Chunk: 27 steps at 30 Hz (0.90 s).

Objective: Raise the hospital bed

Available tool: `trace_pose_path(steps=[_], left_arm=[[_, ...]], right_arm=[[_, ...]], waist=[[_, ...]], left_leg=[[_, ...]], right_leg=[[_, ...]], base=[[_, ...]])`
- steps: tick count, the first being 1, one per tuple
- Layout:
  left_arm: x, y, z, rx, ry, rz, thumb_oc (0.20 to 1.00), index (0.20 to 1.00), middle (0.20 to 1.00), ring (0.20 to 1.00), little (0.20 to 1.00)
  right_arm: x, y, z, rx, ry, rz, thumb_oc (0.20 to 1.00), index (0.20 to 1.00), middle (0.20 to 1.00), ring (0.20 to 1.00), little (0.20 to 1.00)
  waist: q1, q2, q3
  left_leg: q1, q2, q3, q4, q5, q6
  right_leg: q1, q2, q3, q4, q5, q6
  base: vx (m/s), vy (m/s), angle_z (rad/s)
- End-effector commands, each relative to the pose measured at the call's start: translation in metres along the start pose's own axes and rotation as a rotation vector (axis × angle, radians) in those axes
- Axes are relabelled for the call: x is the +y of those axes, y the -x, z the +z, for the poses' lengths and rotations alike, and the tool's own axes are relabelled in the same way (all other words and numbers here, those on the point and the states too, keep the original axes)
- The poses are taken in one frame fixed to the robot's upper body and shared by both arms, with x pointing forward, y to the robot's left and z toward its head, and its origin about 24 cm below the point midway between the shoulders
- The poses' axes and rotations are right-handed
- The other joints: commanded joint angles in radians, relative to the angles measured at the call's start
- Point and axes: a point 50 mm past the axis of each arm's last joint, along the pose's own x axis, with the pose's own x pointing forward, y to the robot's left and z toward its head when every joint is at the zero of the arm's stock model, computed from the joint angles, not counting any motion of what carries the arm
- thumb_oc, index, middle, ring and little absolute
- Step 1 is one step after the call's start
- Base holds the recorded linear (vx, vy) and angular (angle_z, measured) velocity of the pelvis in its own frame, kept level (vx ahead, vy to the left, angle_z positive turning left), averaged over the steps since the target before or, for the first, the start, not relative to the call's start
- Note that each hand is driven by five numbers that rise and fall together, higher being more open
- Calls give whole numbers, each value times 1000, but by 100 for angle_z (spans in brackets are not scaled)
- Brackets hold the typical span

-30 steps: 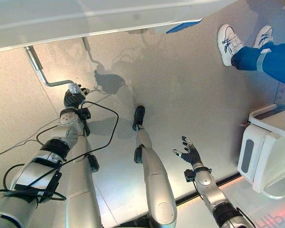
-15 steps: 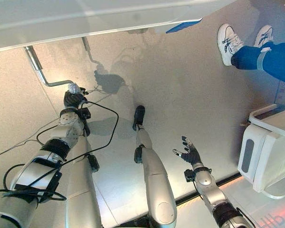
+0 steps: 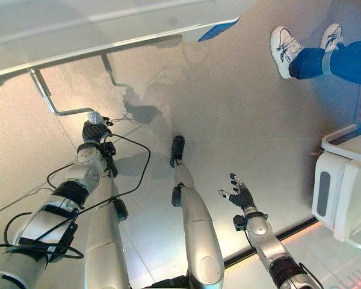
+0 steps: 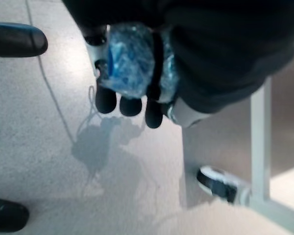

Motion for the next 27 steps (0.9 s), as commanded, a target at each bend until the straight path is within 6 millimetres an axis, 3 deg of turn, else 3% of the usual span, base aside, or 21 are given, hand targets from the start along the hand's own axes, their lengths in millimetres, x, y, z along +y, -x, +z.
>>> trace_pose_path(steps=[1,6,8,15,23,27], left_arm=[[-37,13,3,-99,-101,-181,200,200,200,200,200],[-40,23,-18,-49,-83,-217,200,200,200,200,200],[-43,30,-30,-20,-86,-254,200,200,200,200,200],[-47,46,-45,5,-35,-312,200,200,200,200,200],[-48,61,-58,24,-30,-374,200,200,200,200,200],[-35,74,-70,58,-3,-396,200,200,200,200,200]], right_arm=[[-14,14,-27,111,81,3,1000,1000,1000,1000,1000],[-15,19,-37,159,104,13,1000,1000,1000,1000,1000],[-17,21,-43,188,115,17,1000,1000,1000,1000,1000],[-21,26,-51,230,136,21,1000,1000,1000,1000,1000],[-24,34,-68,310,128,-7,1000,1000,1000,1000,1000],[-23,48,-90,418,116,-24,1000,1000,1000,1000,1000]], waist=[[5,24,-35],[2,42,-51],[1,63,-60],[9,90,-95],[37,123,-109],[67,141,-156]], left_leg=[[-13,-65,-24,59,-77,66],[22,-63,-16,136,-131,70],[61,-66,-12,154,-152,71],[125,-65,-16,199,-202,84],[216,-82,-23,168,-193,81],[311,-91,-33,80,-165,75]], right_leg=[[-59,46,7,75,20,64],[-19,44,26,118,-15,50],[23,44,35,123,-32,44],[80,54,58,156,-62,38],[193,40,50,122,-65,41],[312,30,34,36,-44,56]], base=[[9,-7,-12],[18,3,-9],[30,25,-13],[35,21,-7],[26,13,3],[74,30,12]])
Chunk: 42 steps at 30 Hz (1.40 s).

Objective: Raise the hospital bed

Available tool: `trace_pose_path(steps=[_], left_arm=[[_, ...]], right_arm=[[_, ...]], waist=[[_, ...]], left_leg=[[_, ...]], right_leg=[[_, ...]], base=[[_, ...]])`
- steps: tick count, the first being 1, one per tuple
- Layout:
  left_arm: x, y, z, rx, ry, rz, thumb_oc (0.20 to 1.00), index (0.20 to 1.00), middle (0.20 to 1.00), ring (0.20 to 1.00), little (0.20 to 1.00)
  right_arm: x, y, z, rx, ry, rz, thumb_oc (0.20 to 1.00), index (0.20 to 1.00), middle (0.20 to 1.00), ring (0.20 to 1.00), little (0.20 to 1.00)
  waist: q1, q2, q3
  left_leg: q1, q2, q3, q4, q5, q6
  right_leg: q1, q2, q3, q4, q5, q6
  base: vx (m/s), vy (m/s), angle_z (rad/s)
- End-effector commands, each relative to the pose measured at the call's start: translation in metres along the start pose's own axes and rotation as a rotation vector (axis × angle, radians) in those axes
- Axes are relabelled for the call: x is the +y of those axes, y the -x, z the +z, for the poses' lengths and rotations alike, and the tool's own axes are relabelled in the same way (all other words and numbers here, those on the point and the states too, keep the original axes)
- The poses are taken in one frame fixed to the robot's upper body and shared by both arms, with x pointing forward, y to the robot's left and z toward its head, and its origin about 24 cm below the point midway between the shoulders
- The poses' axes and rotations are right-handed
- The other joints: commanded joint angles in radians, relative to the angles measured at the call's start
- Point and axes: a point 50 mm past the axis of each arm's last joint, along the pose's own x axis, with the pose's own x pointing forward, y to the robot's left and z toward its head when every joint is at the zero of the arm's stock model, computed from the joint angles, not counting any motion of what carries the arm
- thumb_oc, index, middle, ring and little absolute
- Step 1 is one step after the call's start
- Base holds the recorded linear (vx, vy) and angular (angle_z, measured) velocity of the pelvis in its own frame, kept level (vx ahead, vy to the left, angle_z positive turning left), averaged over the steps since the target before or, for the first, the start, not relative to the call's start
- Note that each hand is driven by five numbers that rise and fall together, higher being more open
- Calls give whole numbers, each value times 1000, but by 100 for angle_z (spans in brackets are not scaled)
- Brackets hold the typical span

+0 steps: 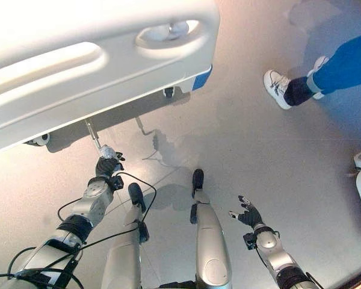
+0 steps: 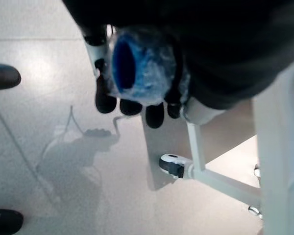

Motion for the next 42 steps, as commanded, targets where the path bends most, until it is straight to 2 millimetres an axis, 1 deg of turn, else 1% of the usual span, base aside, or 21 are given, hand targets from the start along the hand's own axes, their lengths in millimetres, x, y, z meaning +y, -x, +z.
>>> trace_pose_path(steps=[1,2,3,4,5,7,13,14,15,16,18,19,20,21,23,24,25,30,33,34,42], left_arm=[[-55,21,14,-168,-33,-314,200,200,200,200,200],[-49,25,8,-156,-34,-318,200,200,200,200,200],[-49,25,8,-155,-35,-318,200,200,200,200,200],[-45,28,5,-151,-39,-317,200,200,200,200,200],[-42,29,4,-147,-38,-318,200,200,200,200,200],[-28,35,-5,-128,-28,-291,200,200,200,200,200],[-5,45,-11,-120,-16,-260,200,200,200,200,200],[-3,47,-12,-120,-14,-257,200,200,200,200,200],[-3,47,-12,-120,-14,-257,200,200,200,200,200],[7,50,-14,-112,-12,-238,200,200,200,200,200],[19,54,-19,-93,-7,-208,200,200,200,200,200],[19,54,-20,-92,-7,-208,200,200,200,200,200],[27,56,-25,-72,-9,-182,200,200,200,200,200],[27,56,-25,-72,-9,-182,200,200,200,200,200],[36,57,-29,-54,-16,-156,200,200,200,200,200],[46,59,-33,-37,-18,-121,200,200,200,200,200],[46,59,-33,-37,-18,-121,200,200,200,200,200],[72,62,-43,12,-35,-22,200,200,200,200,200],[78,63,-43,17,-40,-1,200,200,200,200,200],[83,62,-44,21,-40,24,200,200,200,200,200],[89,54,-42,32,-25,80,200,200,200,200,200]], right_arm=[[-5,15,-34,124,12,-19,1000,1000,1000,1000,1000],[-2,18,-45,171,4,-19,1000,1000,1000,1000,1000],[-2,18,-45,172,4,-19,1000,1000,1000,1000,1000],[0,20,-52,207,0,-21,1000,1000,1000,1000,1000],[2,21,-56,224,-6,-17,1000,1000,1000,1000,1000],[7,26,-65,265,-17,-9,1000,1000,1000,1000,1000],[14,32,-80,337,-41,-5,1000,1000,1000,1000,1000],[14,34,-85,363,-45,-9,1000,1000,1000,1000,1000],[14,34,-85,363,-45,-9,1000,1000,1000,1000,1000],[16,35,-86,366,-49,-2,1000,1000,1000,1000,1000],[18,40,-94,402,-63,-1,1000,1000,1000,1000,1000],[18,40,-94,402,-63,-1,1000,1000,1000,1000,1000],[20,42,-96,413,-74,-3,1000,1000,1000,1000,1000],[20,42,-96,413,-74,-3,1000,1000,1000,1000,1000],[22,45,-100,426,-89,-2,1000,1000,1000,1000,1000],[24,48,-103,438,-92,3,1000,1000,1000,1000,1000],[24,48,-103,437,-92,3,1000,1000,1000,1000,1000],[25,51,-104,432,-92,12,1000,1000,1000,1000,1000],[24,49,-101,416,-90,15,1000,1000,1000,1000,1000],[25,47,-98,398,-86,22,1000,1000,1000,1000,1000],[24,41,-86,339,-68,35,1000,1000,1000,1000,1000]], waist=[[2,13,-74],[17,17,-88],[17,17,-87],[26,19,-95],[31,13,-97],[54,16,-113],[89,18,-138],[98,20,-142],[98,20,-142],[109,21,-150],[123,20,-166],[123,20,-166],[131,18,-179],[131,18,-180],[136,13,-190],[143,8,-192],[142,7,-195],[163,-15,-197],[169,-26,-194],[173,-35,-187],[176,-65,-155]], left_leg=[[2,-58,-31,73,-108,68],[46,-63,-38,50,-100,66],[49,-63,-38,49,-99,66],[71,-65,-40,38,-98,66],[79,-70,-32,32,-73,73],[134,-72,-38,12,-73,71],[202,-75,-53,-5,-79,71],[210,-77,-57,-4,-81,72],[210,-77,-57,-4,-81,72],[228,-82,-62,-7,-86,75],[252,-89,-70,-15,-92,78],[252,-89,-70,-15,-92,78],[254,-94,-77,-19,-90,80],[253,-94,-77,-19,-90,80],[258,-96,-84,-28,-90,81],[262,-97,-89,-32,-92,82],[258,-98,-90,-32,-90,83],[233,-106,-110,-51,-78,87],[219,-105,-112,-55,-74,88],[208,-106,-112,-56,-72,90],[161,-104,-118,-45,-66,92]], right_leg=[[65,59,-27,-43,24,35],[118,57,-34,-66,29,40],[121,57,-34,-67,29,40],[149,54,-38,-79,33,45],[165,46,-45,-95,55,38],[234,38,-57,-135,61,48],[324,23,-80,-181,63,64],[340,18,-89,-187,62,67],[340,18,-89,-187,62,67],[365,14,-97,-193,59,69],[402,5,-116,-205,59,78],[402,5,-117,-205,59,78],[413,-2,-129,-210,63,84],[413,-2,-129,-210,63,84],[425,-5,-138,-215,65,89],[432,-8,-149,-216,70,95],[429,-9,-150,-217,72,95],[424,-13,-173,-228,91,107],[415,-13,-177,-231,93,108],[406,-12,-179,-230,97,111],[372,-13,-190,-224,97,109]], base=[[122,58,8],[68,36,11],[110,58,19],[-3,38,20],[59,99,20],[84,110,16],[64,70,13],[46,61,16],[77,87,14],[80,91,15],[125,117,24],[123,111,-2],[52,57,-27],[86,79,-8],[82,69,42],[69,74,38],[66,76,27],[40,58,4],[5,10,0],[0,0,0],[-9,18,4]])
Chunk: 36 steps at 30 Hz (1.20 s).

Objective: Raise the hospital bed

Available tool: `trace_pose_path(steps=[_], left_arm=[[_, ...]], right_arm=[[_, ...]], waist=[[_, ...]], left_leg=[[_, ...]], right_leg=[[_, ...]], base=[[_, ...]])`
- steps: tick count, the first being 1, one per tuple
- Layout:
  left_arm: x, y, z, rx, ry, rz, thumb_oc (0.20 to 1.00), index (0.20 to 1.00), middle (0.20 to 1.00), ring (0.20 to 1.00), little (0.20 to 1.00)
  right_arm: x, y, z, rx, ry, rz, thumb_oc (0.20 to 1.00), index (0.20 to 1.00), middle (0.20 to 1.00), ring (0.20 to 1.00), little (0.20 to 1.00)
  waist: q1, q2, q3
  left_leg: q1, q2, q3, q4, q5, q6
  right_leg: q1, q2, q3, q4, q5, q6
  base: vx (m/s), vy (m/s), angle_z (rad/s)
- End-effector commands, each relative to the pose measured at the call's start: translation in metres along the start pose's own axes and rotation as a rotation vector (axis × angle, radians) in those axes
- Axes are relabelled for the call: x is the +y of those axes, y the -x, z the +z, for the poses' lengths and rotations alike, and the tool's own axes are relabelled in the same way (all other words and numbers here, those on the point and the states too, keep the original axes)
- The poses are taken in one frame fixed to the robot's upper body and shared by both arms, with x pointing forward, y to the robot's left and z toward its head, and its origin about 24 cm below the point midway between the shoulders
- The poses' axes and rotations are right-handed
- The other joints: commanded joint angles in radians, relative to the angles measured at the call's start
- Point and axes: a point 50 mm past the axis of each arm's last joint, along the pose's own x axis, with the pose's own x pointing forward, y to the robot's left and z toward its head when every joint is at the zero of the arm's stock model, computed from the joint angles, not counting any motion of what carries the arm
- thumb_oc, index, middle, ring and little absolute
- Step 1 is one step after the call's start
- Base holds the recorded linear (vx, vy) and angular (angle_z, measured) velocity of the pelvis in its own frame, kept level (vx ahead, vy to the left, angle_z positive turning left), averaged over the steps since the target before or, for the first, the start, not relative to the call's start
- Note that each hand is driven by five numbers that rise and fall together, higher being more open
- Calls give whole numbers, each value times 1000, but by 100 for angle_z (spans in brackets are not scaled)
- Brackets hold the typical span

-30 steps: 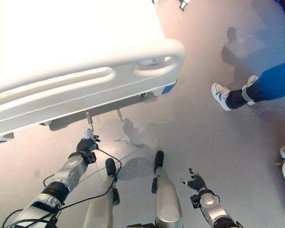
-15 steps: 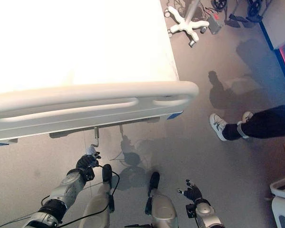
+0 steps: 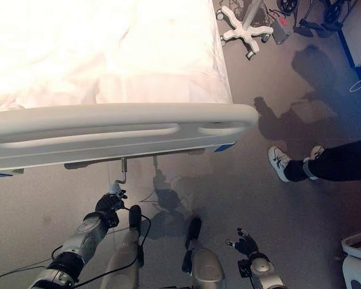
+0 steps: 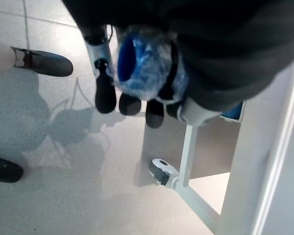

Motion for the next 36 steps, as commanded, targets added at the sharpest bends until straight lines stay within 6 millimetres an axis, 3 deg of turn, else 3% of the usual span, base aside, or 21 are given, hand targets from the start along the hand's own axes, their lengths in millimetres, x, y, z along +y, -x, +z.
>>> trace_pose_path(steps=[1,14,19,20,23,27,30,36], left_arm=[[58,23,28,-235,-38,139,200,200,200,200,200],[67,6,47,-223,-60,227,200,200,200,200,200],[66,-2,68,-257,-63,260,200,200,200,200,200],[67,-4,71,-259,-65,270,200,200,200,200,200],[62,-10,96,-304,-94,287,200,200,200,200,200],[59,-14,109,-324,-96,301,200,200,200,200,200],[51,-17,137,-383,-106,310,200,200,200,200,200],[46,-19,168,-436,-111,342,200,200,200,200,200]], right_arm=[[-17,14,-31,78,78,-20,1000,1000,1000,1000,1000],[-22,10,-4,-33,87,-19,1000,1000,1000,1000,1000],[-25,8,12,-92,80,-33,1000,1000,1000,1000,1000],[-27,8,16,-105,81,-35,1000,1000,1000,1000,1000],[-30,8,35,-189,70,-45,1000,1000,1000,1000,1000],[-33,9,46,-239,55,-60,1000,1000,1000,1000,1000],[-39,12,67,-330,39,-81,1000,1000,1000,1000,1000],[-42,19,87,-430,10,-97,1000,1000,1000,1000,1000]], waist=[[77,2,-96],[46,-48,-21],[28,-61,27],[25,-60,32],[5,-66,72],[-12,-70,93],[-35,-66,114],[-67,-54,125]], left_leg=[[1,-67,15,37,-79,74],[-62,-53,25,44,-59,70],[-115,-53,27,57,-47,70],[-112,-45,21,57,-69,62],[-178,-44,21,83,-62,61],[-230,-45,23,108,-63,60],[-320,-47,21,152,-65,60],[-419,-47,22,206,-78,57]], right_leg=[[-83,-33,-4,28,149,64],[-163,-18,12,45,150,54],[-220,-13,22,67,155,46],[-223,-4,31,72,140,54],[-287,-7,31,101,140,49],[-337,-12,35,121,140,46],[-416,-18,42,153,138,42],[-514,-24,52,198,131,38]], base=[[-11,14,3],[-43,2,0],[-53,5,-3],[0,0,0],[-57,-8,-1],[-45,-5,-1],[-74,-5,0],[-24,-9,-3]])
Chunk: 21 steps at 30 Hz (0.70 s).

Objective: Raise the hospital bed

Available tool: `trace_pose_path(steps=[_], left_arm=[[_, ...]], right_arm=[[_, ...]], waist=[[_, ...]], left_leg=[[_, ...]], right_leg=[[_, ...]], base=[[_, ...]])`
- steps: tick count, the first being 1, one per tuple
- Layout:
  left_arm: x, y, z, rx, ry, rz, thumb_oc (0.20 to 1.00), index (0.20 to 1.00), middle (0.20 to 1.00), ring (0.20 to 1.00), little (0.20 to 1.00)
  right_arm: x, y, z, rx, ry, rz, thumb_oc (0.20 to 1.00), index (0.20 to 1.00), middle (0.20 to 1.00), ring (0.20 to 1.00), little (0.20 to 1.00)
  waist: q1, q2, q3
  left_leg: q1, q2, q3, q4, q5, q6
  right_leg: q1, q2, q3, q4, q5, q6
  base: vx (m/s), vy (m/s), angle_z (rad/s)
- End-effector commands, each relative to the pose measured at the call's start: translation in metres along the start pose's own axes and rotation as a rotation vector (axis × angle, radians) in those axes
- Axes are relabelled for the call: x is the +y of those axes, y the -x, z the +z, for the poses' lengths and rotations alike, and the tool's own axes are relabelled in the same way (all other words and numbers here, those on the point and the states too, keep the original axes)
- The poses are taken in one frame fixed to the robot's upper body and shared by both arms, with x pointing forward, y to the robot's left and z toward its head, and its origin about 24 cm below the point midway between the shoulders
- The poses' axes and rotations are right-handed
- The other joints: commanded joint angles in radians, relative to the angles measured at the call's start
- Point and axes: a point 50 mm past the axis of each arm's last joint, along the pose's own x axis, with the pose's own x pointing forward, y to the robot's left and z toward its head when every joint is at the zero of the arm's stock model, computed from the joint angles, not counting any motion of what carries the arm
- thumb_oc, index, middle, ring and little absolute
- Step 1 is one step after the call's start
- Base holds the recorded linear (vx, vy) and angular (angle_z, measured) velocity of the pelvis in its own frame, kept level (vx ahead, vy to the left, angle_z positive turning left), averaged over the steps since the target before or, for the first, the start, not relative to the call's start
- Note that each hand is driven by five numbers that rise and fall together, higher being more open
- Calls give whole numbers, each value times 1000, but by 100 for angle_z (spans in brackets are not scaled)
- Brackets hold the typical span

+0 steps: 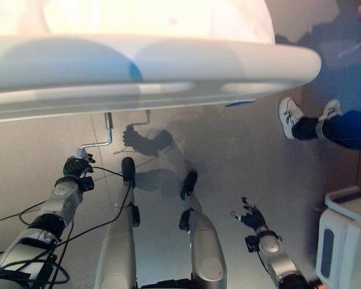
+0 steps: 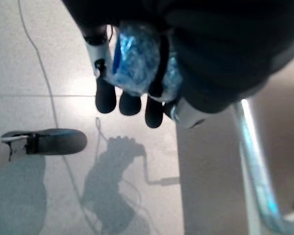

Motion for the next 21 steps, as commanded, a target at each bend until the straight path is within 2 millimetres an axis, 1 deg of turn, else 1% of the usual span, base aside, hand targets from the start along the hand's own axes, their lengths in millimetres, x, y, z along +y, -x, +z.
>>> trace_pose_path(steps=[1,2,3,4,5,7,9,10,11,15,16,21], left_arm=[[6,-10,38,-121,24,64,200,200,200,200,200],[4,-11,44,-135,24,64,200,200,200,200,200],[2,-13,56,-157,17,74,200,200,200,200,200],[2,-14,56,-158,17,74,200,200,200,200,200],[1,-15,70,-192,14,81,200,200,200,200,200],[1,-15,70,-192,14,81,200,200,200,200,200],[-1,-18,90,-234,11,92,200,200,200,200,200],[-1,-18,90,-234,11,92,200,200,200,200,200],[-4,-18,100,-254,17,94,200,200,200,200,200],[-4,-18,100,-255,17,93,200,200,200,200,200],[-8,-18,113,-286,18,95,200,200,200,200,200],[-8,-18,113,-287,18,95,200,200,200,200,200]], right_arm=[[-13,10,-1,-30,-29,-52,1000,1000,1000,1000,1000],[-13,10,2,-47,-30,-53,1000,1000,1000,1000,1000],[-13,9,7,-74,-35,-55,1000,1000,1000,1000,1000],[-13,9,8,-74,-36,-56,1000,1000,1000,1000,1000],[-12,8,14,-103,-38,-55,1000,1000,1000,1000,1000],[-12,8,14,-104,-39,-55,1000,1000,1000,1000,1000],[-10,6,25,-155,-42,-51,1000,1000,1000,1000,1000],[-10,6,25,-155,-42,-51,1000,1000,1000,1000,1000],[-8,5,32,-184,-44,-49,1000,1000,1000,1000,1000],[-9,5,32,-185,-44,-50,1000,1000,1000,1000,1000],[-5,6,40,-227,-51,-39,1000,1000,1000,1000,1000],[-5,6,41,-227,-52,-40,1000,1000,1000,1000,1000]], waist=[[-23,-19,-22],[-29,-16,-25],[-41,-10,-21],[-40,-10,-23],[-49,-2,-20],[-49,-1,-22],[-65,5,-22],[-65,5,-22],[-76,8,-16],[-75,8,-19],[-94,13,-7],[-93,13,-13]], left_leg=[[-33,-68,28,101,-107,47],[-55,-65,27,113,-111,46],[-90,-62,28,133,-117,46],[-94,-61,28,136,-118,46],[-131,-58,28,159,-124,46],[-135,-58,28,161,-126,46],[-183,-48,37,180,-128,45],[-184,-48,37,180,-128,45],[-208,-39,40,199,-132,48],[-216,-38,41,204,-134,48],[-246,-30,47,234,-141,50],[-256,-29,48,242,-145,50]], right_leg=[[-125,-30,42,80,113,52],[-149,-31,44,91,109,51],[-187,-32,53,114,105,48],[-191,-32,53,116,105,48],[-237,-32,66,142,97,43],[-242,-32,66,145,96,43],[-298,-32,78,163,95,41],[-298,-32,78,163,95,41],[-331,-30,87,183,93,37],[-338,-30,88,187,92,37],[-383,-28,103,213,88,32],[-394,-27,105,219,86,31]], base=[[-12,-17,-4],[-10,-38,-2],[0,0,0],[-4,-35,-3],[2,-15,-4],[0,-18,-7],[2,-27,-4],[0,0,0],[-1,-16,-10],[-1,-20,-16],[-3,-63,-3],[-6,-27,-1]])
